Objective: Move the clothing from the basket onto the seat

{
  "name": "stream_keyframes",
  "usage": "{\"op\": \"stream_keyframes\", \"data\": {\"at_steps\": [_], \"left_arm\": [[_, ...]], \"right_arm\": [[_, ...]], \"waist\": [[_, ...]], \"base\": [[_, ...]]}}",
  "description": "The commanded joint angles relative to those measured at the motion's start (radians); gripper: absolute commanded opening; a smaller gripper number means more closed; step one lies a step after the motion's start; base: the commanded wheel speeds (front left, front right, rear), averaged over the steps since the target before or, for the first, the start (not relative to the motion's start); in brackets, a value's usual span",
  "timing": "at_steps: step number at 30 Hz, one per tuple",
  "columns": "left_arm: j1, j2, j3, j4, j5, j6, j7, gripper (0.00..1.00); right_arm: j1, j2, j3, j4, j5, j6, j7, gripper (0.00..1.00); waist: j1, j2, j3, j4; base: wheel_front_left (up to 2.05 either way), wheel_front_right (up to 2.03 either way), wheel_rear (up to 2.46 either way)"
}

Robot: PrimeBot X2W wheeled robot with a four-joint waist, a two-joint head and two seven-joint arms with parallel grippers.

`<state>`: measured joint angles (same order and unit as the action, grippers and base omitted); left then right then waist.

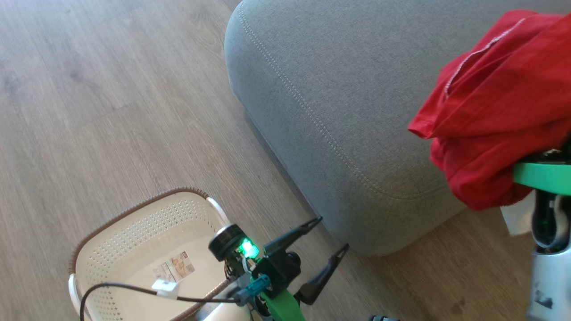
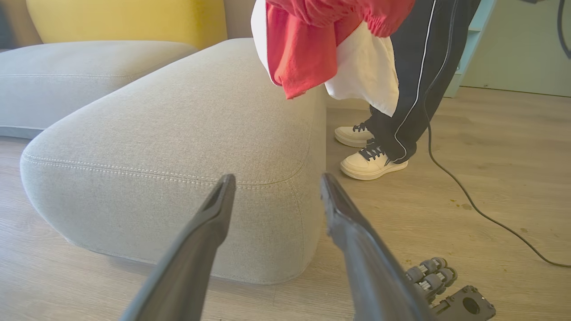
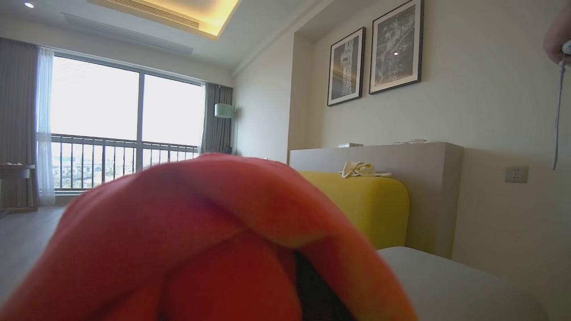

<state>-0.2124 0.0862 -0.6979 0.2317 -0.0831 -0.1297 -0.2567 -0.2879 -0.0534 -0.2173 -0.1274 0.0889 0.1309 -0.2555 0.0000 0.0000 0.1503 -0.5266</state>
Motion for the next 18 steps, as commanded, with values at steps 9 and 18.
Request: {"op": "stream_keyframes", "data": {"at_steps": [9, 18], "left_arm": [[-0.023, -0.011, 0.044, -0.029, -0.001, -0.001, -0.005, 1.00], [-0.058, 0.038, 0.083, -0.034, 0.019, -0.001, -0.005, 1.00]], "right_arm": [[-0.065, 0.003, -0.070, 0.006, 0.011, 0.000, -0.006, 0.00], [-0.269, -0.085, -0.207, 0.142, 0.098, 0.000, -0.006, 0.00]], "waist": [[0.0000, 0.0000, 0.009, 0.002], [0.0000, 0.0000, 0.152, 0.056]], "base": [[0.00, 0.00, 0.00], [0.00, 0.00, 0.00]]}}
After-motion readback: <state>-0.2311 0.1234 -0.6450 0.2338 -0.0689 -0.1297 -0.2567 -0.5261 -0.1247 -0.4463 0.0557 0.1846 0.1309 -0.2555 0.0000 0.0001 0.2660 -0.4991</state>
